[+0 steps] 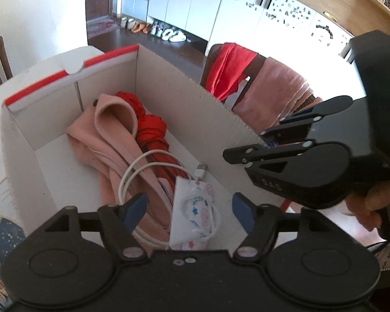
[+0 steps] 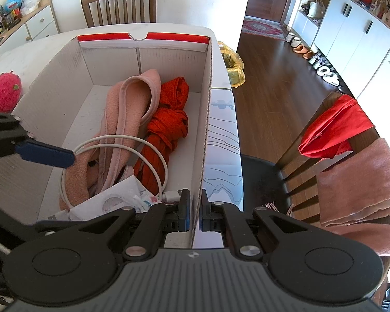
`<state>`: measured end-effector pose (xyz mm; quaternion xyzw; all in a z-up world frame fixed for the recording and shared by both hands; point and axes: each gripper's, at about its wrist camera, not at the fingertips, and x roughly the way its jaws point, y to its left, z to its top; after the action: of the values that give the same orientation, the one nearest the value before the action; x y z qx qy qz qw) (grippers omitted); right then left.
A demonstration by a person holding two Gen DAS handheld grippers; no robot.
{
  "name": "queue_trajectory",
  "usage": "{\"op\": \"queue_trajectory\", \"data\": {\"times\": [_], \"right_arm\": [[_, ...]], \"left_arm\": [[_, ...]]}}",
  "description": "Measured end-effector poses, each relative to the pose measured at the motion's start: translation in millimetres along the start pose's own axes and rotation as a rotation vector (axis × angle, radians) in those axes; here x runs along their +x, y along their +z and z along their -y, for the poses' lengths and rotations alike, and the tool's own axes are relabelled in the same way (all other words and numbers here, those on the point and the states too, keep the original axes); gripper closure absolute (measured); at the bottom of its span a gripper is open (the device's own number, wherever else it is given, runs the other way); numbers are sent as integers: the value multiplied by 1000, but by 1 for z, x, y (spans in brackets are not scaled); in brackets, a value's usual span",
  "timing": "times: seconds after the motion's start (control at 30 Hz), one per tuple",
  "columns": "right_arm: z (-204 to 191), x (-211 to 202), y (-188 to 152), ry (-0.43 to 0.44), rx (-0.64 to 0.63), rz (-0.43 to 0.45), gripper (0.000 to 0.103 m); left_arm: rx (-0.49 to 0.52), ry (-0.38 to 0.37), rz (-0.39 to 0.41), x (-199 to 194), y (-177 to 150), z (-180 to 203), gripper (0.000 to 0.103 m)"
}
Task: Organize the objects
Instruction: 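Lower the mask onto the cable and open the left gripper, then move the left gripper back to the table over the brown beaded bracelet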
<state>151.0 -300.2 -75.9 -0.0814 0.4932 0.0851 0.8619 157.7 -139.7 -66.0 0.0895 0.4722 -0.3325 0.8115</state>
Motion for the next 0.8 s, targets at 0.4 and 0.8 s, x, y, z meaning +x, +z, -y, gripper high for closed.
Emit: {"op": "queue_trajectory", "data": {"times": [0.4,0.8], "right_arm": [[-3,1,-1,-21,-19,-10,98],[-6,1,3,-37,-15,-29,97]], "left_arm": [[-57,63,138,-54,-12,-4,26],[-179,203,238,-104,-46,-37,17]]}}
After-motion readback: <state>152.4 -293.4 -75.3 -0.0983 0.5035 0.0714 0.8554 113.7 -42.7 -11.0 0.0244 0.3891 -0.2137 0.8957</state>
